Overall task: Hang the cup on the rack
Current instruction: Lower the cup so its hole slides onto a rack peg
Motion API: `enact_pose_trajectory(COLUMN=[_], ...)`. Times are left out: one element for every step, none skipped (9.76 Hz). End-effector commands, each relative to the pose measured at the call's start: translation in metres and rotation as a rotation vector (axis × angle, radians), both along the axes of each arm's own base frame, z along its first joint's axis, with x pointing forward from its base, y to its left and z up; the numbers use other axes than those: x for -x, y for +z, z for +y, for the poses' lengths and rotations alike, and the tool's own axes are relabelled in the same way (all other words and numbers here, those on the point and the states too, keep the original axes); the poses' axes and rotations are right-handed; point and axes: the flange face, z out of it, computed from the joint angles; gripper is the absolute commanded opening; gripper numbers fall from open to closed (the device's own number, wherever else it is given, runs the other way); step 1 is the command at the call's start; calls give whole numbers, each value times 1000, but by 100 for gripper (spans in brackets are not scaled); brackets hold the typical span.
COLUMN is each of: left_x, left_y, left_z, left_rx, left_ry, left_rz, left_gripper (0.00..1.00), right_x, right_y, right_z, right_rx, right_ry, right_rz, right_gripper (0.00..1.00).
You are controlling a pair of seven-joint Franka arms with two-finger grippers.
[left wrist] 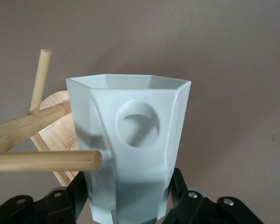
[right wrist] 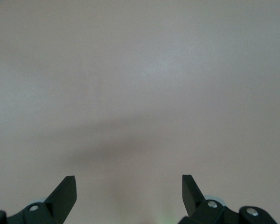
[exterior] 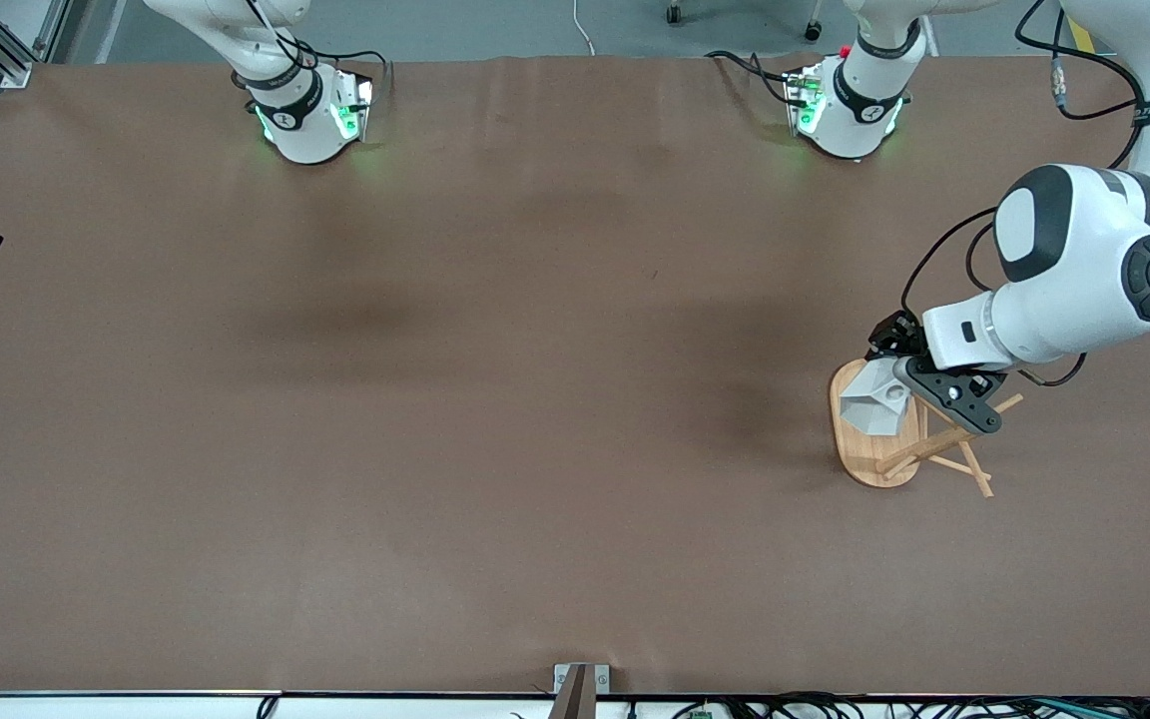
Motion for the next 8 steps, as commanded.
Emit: enact_pose_trajectory(left_x=[-3, -6, -8, -10, -10, -12, -13, -16], left_y=[-12, -9, -11, -12, -14, -16, -20, -20], left_z=[0, 10, 19, 20, 20, 21, 24, 29], left_rx=[19, 15, 13, 19, 19, 20, 20, 20], left_ry=[-12, 1, 9, -3, -6, -6, -1, 5], left_rz=[2, -6, -4, -7, -4, -3, 1, -1], left_gripper=[21, 21, 21, 22, 22, 22, 22, 22], right_x=[-1, -1, -1, -1, -1, -1, -2, -1], right_y=[2, 2, 1, 1, 1, 2, 3, 4], right_z=[-2, -2, -2, -2, -3, -3, 0, 0], right_rx=[5, 5, 5, 5, 8, 19, 33, 38], right_ry=[0, 0, 0, 1, 6, 6, 10, 8], right_rz=[6, 6, 7, 7, 4, 2, 1, 3], right_gripper=[100, 100, 100, 100, 100, 100, 100, 100])
